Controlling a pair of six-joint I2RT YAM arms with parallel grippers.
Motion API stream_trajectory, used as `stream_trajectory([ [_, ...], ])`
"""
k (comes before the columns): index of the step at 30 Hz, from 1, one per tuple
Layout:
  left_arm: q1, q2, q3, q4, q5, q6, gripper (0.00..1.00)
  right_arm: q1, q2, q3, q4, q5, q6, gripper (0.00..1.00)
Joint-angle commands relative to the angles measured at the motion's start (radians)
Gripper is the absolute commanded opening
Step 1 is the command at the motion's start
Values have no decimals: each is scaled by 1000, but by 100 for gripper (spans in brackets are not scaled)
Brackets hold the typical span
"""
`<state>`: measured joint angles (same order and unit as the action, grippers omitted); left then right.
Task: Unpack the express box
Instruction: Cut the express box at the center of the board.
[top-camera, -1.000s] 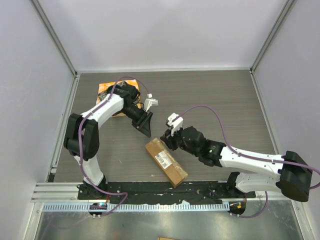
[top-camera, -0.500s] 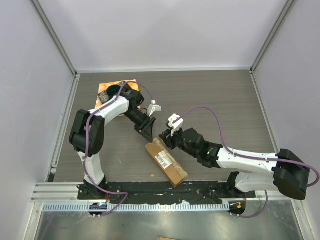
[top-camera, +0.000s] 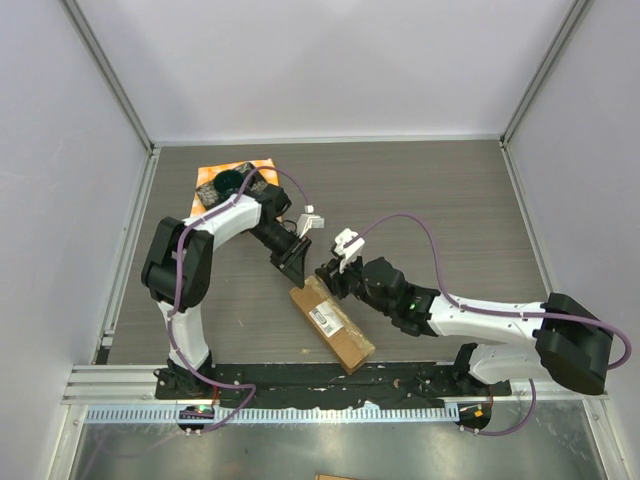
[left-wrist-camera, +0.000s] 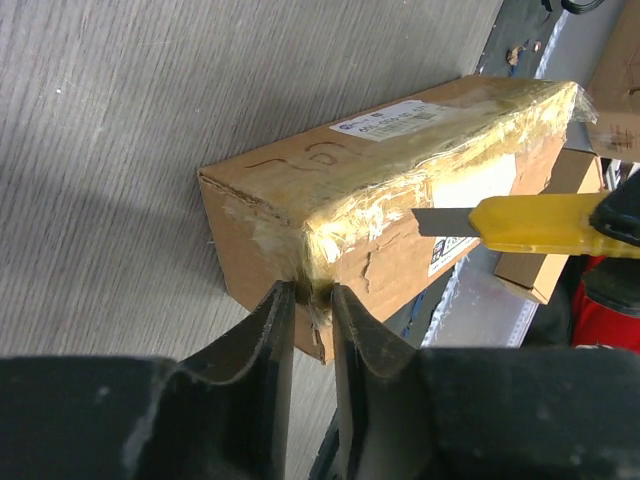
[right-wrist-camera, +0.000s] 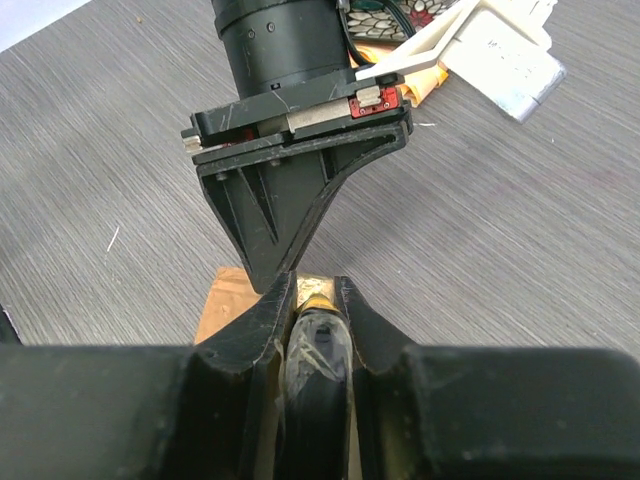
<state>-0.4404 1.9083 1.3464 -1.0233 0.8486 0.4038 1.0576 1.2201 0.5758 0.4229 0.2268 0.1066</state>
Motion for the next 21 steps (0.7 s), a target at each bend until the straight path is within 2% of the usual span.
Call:
stream_trajectory([
  [1,-6,8,-13,31,-29,30,16,4,19,-17,105,25,-8,1],
  [4,-8,9,-13,31,-34,32,10,4,24,-27,125,32,-12,1],
  [21,-11,8,-12,15,-20,35,6,2,91,-22,234,52,-36,1],
])
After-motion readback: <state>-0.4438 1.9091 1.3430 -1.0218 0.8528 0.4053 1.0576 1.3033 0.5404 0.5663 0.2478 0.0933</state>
